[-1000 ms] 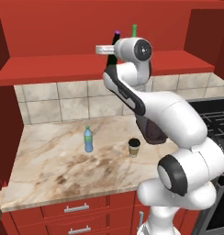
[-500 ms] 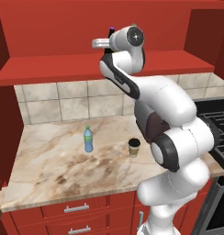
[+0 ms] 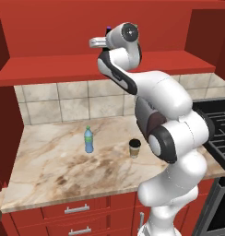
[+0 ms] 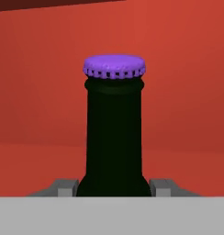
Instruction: Sort all alcoholic drinks to one cabinet, and non-alcoholic drinks to the other.
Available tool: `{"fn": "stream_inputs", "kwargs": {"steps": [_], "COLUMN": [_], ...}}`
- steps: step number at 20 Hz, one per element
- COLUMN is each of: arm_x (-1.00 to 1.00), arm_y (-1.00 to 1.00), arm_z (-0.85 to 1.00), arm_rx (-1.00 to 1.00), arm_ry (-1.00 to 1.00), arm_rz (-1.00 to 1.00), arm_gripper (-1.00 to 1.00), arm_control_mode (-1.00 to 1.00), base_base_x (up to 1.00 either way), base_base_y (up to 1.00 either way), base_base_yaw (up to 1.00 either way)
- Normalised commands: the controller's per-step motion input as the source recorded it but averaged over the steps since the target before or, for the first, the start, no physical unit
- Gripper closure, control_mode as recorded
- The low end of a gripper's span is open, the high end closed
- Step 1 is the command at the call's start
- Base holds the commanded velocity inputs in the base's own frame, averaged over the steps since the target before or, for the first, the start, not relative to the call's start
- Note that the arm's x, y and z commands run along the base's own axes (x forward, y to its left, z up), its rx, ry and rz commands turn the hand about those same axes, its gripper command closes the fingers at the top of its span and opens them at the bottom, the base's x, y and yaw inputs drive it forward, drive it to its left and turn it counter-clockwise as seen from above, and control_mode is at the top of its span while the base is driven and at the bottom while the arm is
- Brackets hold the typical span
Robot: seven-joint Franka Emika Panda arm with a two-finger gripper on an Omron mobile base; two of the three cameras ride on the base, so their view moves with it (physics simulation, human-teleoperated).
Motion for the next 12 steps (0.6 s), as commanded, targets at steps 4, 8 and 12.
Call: {"fn": "stream_inputs", "kwargs": {"steps": [4, 8, 12], "arm_x": [0.10, 0.16, 0.16], "arm_y": [0.07, 0.00, 0.00], "arm_z": [-0.21, -0.06, 0.00], "arm_rx": [-0.01, 0.00, 0.00], "arm_ry": [0.00, 0.00, 0.00], "arm_rz": [0.00, 0.00, 0.00], "arm_gripper": [-1.00, -1.00, -1.00], "arm_control_mode": [-1.00, -1.00, -1.00], "base_base_x": [0.00, 0.00, 0.00], "base_base_y": [0.00, 0.00, 0.00], "base_base_yaw": [0.00, 0.00, 0.00]}}
